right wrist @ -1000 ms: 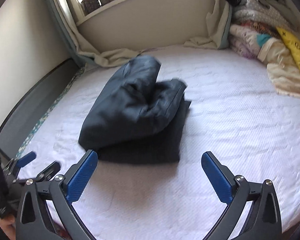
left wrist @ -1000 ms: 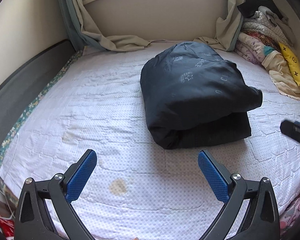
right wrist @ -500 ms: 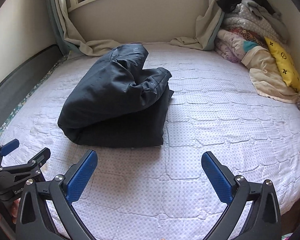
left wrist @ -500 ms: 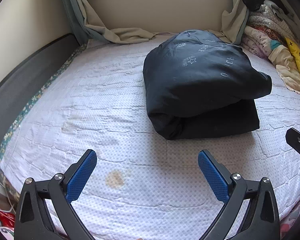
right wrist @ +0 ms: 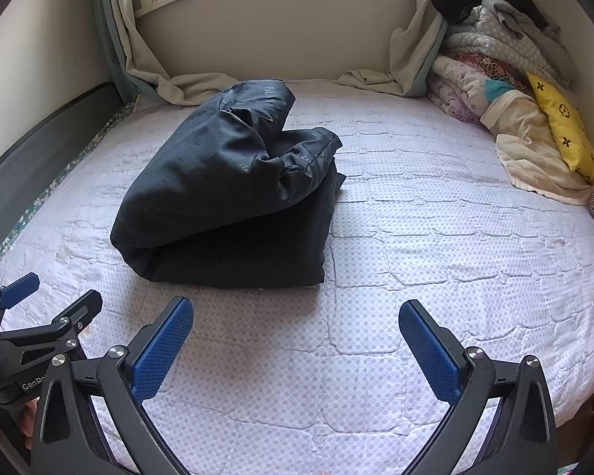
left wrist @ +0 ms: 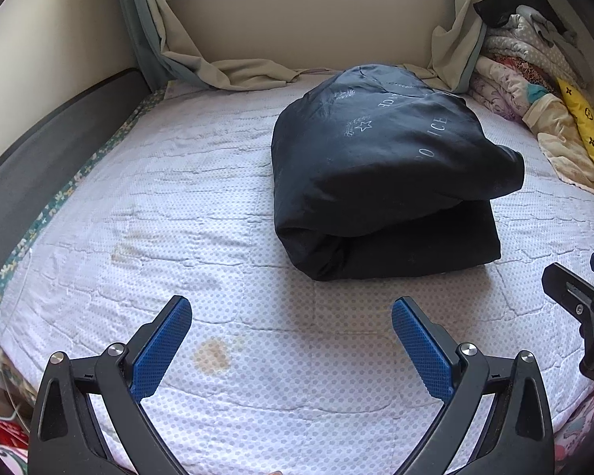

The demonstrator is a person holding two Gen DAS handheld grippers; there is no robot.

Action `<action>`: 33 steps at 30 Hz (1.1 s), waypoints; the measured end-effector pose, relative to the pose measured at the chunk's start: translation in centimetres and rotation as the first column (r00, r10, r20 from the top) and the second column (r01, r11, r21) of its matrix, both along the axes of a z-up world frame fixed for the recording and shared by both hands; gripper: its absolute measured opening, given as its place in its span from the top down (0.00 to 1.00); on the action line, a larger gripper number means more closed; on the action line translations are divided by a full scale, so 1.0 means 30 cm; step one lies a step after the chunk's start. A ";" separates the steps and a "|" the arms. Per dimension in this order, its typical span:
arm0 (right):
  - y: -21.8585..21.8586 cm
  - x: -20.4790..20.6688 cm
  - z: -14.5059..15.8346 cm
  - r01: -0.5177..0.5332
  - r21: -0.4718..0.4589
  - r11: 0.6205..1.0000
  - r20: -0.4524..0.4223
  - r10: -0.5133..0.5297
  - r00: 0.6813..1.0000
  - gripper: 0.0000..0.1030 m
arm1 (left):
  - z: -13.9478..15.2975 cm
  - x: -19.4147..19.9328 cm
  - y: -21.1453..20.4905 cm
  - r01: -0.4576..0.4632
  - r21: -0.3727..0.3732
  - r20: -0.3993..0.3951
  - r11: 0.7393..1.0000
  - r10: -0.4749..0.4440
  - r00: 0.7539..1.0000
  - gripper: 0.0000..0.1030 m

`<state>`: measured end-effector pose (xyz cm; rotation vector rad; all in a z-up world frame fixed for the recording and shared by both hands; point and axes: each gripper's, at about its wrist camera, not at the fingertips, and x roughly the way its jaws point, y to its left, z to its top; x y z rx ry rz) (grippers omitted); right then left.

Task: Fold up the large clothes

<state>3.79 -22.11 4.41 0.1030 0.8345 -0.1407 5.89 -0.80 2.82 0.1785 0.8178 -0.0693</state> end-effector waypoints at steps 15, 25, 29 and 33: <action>-0.001 0.005 -0.006 -0.006 0.003 1.000 -0.008 0.006 1.000 0.00 | 0.008 0.003 -0.007 -0.007 -0.011 0.007 1.000 0.007 1.000 0.00; -0.008 0.007 -0.002 0.000 0.010 1.000 -0.004 0.000 1.000 0.00 | 0.008 0.002 -0.010 -0.008 -0.005 0.009 1.000 0.008 1.000 0.00; -0.013 0.005 0.001 0.004 0.014 1.000 0.000 -0.004 1.000 0.00 | 0.005 0.002 -0.011 -0.007 -0.003 0.009 1.000 0.007 1.000 0.00; -0.020 0.004 0.004 0.009 0.015 1.000 0.002 -0.009 1.000 0.00 | 0.003 0.003 -0.011 -0.010 -0.002 0.010 1.000 0.010 1.000 0.00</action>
